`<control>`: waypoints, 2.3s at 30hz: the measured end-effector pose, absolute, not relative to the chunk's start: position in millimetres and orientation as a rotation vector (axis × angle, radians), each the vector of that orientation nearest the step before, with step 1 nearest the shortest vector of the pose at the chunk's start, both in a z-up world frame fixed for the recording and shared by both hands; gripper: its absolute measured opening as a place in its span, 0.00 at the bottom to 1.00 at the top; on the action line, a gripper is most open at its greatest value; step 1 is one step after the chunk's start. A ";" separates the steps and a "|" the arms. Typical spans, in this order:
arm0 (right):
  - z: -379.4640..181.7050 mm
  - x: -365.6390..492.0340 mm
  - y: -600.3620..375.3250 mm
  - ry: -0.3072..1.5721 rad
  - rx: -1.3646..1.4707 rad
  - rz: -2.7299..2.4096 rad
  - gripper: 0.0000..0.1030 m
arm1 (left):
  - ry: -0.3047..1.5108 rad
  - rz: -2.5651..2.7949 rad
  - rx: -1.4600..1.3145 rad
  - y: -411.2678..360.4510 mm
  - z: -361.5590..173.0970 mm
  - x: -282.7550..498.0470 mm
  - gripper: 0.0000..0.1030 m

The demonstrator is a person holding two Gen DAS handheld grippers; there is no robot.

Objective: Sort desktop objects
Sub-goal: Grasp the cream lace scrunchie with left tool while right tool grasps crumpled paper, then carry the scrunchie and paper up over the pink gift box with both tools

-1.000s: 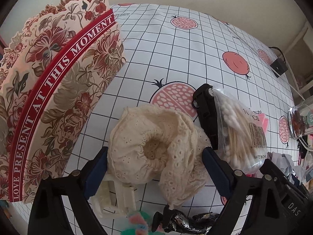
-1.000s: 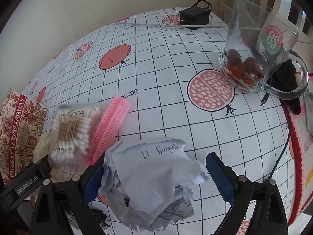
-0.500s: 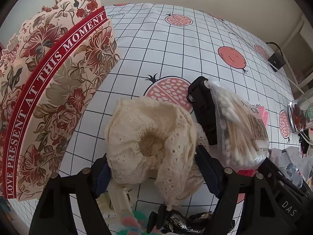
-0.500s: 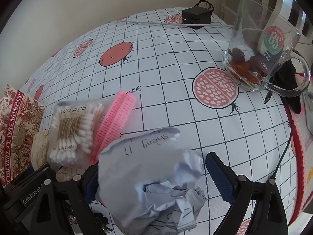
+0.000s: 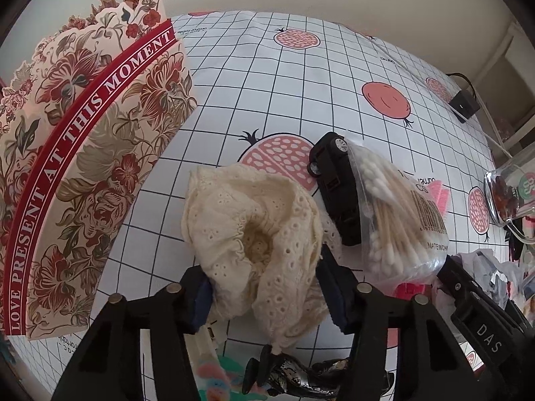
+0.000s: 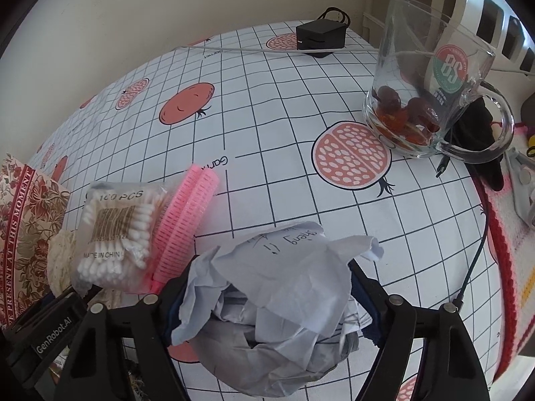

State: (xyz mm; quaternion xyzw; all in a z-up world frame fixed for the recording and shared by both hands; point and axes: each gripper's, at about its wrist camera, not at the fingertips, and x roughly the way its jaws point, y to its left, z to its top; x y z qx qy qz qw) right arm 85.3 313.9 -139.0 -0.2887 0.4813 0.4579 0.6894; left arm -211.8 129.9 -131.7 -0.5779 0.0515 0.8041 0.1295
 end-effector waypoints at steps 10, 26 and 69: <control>-137.6 91.9 314.0 1.069 -0.617 0.999 0.74 | 0.093 2.306 -1.685 139.0 -134.9 -216.8 0.35; -125.1 106.8 325.8 1.076 -0.530 0.945 0.74 | 0.011 2.299 -1.713 123.4 -131.6 -216.4 0.31; -13.7 67.6 346.0 0.980 -0.123 1.146 0.74 | -0.476 2.314 -1.499 74.0 -30.8 -239.9 0.25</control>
